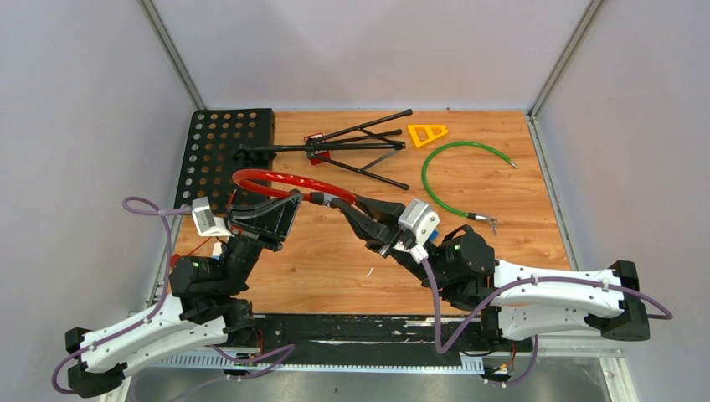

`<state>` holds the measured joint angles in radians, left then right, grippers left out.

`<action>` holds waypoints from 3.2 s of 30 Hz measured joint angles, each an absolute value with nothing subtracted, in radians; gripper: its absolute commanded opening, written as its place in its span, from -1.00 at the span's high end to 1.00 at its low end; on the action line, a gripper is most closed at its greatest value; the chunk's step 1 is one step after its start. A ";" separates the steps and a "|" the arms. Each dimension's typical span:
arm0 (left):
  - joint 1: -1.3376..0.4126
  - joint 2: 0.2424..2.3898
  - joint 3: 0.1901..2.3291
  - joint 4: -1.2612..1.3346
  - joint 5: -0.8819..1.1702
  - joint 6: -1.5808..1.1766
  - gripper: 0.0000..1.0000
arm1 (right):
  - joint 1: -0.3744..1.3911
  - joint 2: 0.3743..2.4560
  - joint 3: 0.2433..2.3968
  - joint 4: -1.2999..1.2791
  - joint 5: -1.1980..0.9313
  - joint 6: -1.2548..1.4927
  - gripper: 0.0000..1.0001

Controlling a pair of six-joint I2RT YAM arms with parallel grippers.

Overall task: Lock with the key
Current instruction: Lock the lock.

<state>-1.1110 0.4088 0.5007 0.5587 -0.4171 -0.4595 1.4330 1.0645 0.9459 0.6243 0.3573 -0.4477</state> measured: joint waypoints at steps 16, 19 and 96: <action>-1.111 0.409 0.501 0.558 -0.417 -0.460 1.00 | 1.433 1.065 0.945 0.624 0.373 -0.450 1.00; -1.111 0.410 0.501 0.558 -0.416 -0.462 1.00 | 1.433 1.065 0.945 0.624 0.373 -0.444 1.00; -1.111 0.396 0.497 0.773 0.303 -0.068 1.00 | 1.433 0.885 1.065 0.321 0.266 -0.109 1.00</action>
